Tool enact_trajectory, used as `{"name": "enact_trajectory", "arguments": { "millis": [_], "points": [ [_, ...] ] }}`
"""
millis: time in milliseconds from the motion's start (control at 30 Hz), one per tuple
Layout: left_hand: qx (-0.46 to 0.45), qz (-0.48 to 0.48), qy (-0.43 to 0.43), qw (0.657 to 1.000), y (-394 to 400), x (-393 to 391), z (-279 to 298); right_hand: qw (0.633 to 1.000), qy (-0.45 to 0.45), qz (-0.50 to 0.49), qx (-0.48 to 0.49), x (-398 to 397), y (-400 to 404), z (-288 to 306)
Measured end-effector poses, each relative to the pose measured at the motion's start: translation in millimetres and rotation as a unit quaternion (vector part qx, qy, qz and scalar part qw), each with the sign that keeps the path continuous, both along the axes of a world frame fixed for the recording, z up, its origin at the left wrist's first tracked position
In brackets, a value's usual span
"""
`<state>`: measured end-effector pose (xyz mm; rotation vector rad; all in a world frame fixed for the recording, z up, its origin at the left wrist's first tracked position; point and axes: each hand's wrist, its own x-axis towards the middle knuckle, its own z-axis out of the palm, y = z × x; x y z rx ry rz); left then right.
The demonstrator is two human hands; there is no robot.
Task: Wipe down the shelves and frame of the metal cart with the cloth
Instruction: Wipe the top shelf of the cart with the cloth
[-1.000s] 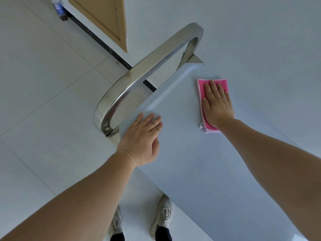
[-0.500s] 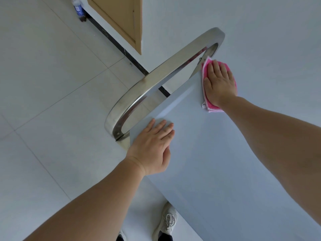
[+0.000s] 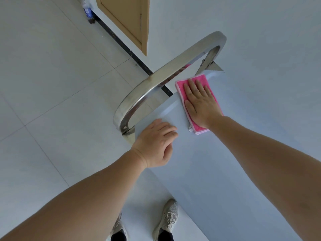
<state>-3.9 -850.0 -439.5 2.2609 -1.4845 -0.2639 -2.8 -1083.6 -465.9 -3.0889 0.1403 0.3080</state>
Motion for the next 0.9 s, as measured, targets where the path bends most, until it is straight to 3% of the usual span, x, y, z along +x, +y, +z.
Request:
{"name": "enact_trajectory", "arguments": {
  "millis": [233,467,900],
  "points": [
    [-0.012,-0.012,0.041,0.999,43.2,-9.8,19.0,1.000,0.006,-0.010,-0.011,2.2,1.8,1.8],
    [0.015,0.062,0.073,0.995,108.6,-24.3,22.1,0.999,0.013,-0.047,0.007,-15.1,52.0,0.9],
    [0.020,0.096,0.096,0.991,163.8,-60.4,13.4,0.999,0.039,0.035,-0.009,-59.7,146.0,1.0]
  ]
}}
